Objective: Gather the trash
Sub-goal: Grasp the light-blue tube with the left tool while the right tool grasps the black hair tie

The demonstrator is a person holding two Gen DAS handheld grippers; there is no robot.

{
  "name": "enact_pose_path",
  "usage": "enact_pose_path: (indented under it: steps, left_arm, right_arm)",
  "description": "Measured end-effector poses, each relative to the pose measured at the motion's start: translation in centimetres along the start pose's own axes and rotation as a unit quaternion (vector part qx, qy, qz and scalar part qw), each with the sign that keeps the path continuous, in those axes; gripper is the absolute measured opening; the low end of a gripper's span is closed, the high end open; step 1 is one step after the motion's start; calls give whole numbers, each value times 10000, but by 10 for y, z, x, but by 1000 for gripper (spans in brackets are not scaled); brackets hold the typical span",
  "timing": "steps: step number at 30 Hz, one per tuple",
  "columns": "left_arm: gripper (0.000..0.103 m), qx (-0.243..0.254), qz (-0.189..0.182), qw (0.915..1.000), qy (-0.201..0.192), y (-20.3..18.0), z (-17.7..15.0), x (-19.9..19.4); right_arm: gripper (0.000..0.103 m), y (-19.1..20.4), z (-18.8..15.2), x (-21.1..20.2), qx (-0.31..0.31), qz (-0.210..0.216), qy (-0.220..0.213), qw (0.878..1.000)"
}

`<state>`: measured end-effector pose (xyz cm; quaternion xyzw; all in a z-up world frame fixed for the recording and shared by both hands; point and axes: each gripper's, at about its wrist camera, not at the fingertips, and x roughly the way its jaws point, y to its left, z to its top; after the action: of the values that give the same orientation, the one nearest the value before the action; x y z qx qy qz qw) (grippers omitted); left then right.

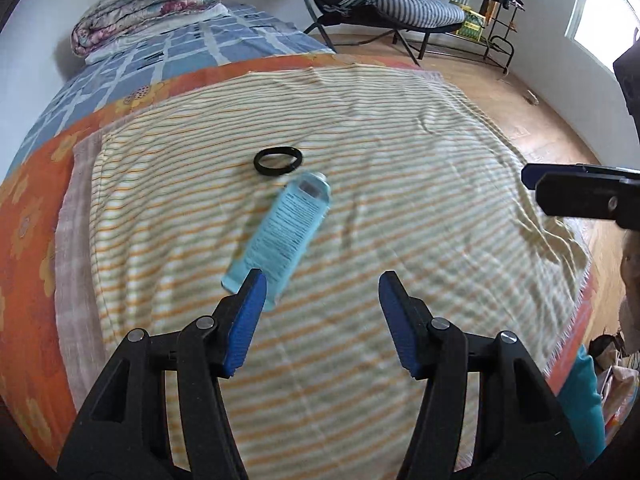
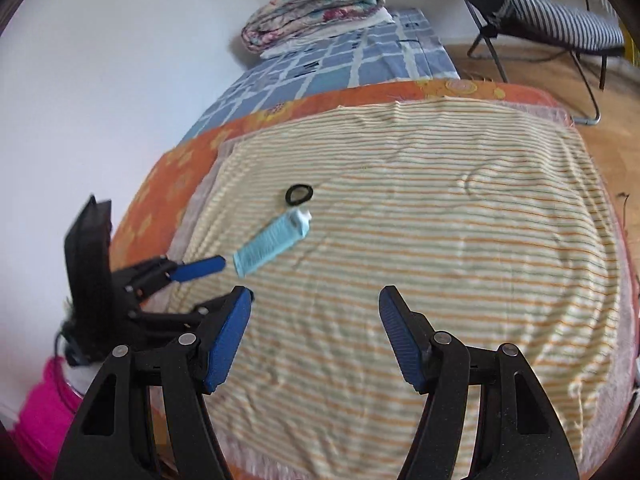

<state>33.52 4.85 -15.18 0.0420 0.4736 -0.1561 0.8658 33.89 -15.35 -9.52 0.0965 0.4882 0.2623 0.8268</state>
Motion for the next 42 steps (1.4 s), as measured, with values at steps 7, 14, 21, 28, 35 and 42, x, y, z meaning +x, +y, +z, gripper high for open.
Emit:
enact_pose_path:
  steps: [7, 14, 21, 28, 35, 42]
  left_arm:
    - [60, 258, 180, 9994, 158, 4, 19, 31]
    - [58, 136, 101, 9996, 203, 16, 25, 49]
    - [38, 137, 88, 9999, -3, 24, 22, 50]
    - [36, -16, -92, 9999, -79, 34, 13, 40]
    - [36, -74, -90, 9999, -81, 36, 3, 29]
    - [36, -175, -76, 9998, -107, 37, -9, 11]
  right_arm:
    - [66, -2, 42, 41, -30, 0, 44, 10000]
    - [53, -3, 70, 86, 194, 162, 196, 9995]
    - [34, -2, 83, 135, 380, 98, 474, 9981]
    - [30, 7, 85, 163, 241, -21, 638, 9977]
    - [9, 17, 87, 172, -119, -416, 607, 9972]
    - [2, 14, 83, 158, 60, -313, 461, 9984]
